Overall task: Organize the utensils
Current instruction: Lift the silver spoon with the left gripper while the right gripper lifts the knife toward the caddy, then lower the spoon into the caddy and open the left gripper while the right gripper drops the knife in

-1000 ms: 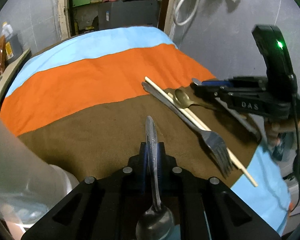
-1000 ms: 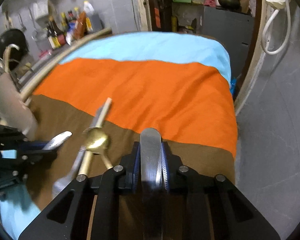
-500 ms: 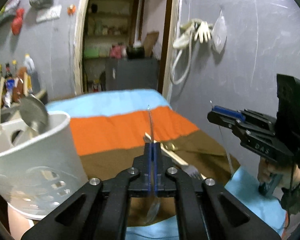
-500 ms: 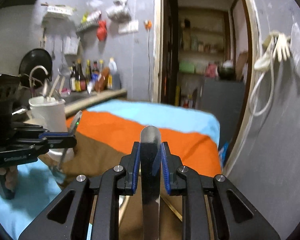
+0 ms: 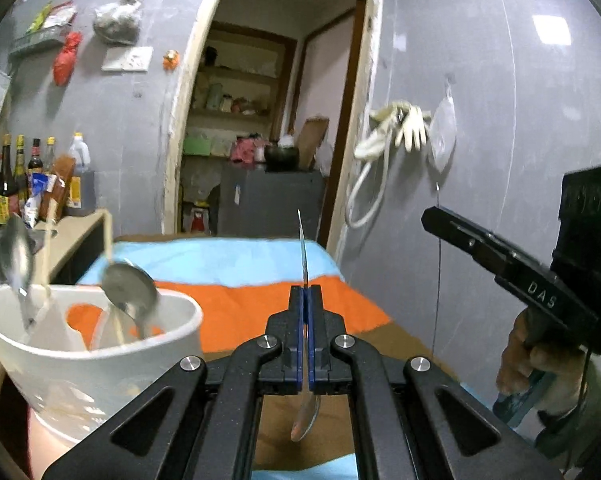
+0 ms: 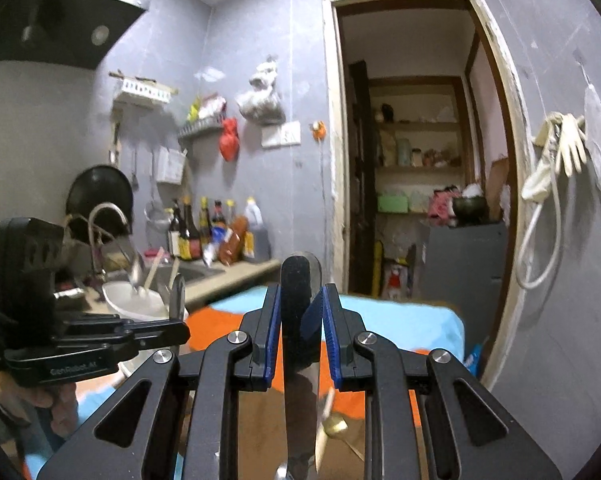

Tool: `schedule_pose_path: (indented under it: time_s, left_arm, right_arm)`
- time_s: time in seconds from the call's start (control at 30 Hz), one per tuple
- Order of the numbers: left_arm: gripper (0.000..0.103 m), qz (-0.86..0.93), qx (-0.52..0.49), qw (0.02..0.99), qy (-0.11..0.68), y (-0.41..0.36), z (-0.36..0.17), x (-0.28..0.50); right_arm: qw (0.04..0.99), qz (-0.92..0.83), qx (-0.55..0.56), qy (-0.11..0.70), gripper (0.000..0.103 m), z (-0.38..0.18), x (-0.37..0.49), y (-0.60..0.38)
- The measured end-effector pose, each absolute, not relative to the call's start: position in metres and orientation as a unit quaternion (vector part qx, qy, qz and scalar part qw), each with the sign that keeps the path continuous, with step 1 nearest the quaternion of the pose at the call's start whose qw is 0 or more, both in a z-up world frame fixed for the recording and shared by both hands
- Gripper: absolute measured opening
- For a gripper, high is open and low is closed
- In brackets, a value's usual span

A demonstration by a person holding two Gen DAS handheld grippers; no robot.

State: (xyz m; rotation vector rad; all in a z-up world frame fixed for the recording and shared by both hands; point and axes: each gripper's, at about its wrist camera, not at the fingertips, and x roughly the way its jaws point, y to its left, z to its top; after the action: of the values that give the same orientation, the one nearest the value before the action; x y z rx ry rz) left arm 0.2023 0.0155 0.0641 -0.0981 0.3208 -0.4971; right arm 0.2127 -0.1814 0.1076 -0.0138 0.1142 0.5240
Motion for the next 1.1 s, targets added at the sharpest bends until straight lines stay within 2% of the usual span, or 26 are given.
schedule_pose_path:
  time_s: [0.5, 0.8, 1.1]
  left_arm:
    - [0.0, -0.15, -0.106, 0.982, 0.053, 0.12, 0.142, 0.186]
    - [0.0, -0.07, -0.153, 0.985, 0.033, 0.188, 0.13, 0.196]
    - [0.0, -0.039, -0.147, 0.988, 0.036, 0.191, 0.094, 0.215]
  right_arm:
    - [0.93, 0.365, 0.052, -0.008, 0.017, 0.161, 0.23, -0.09]
    - [0.927, 0.368, 0.068, -0.027, 0.017, 0.143, 0.246, -0.046]
    - [0.934, 0.35, 0.074, -0.025, 0.017, 0.116, 0.261, -0.037]
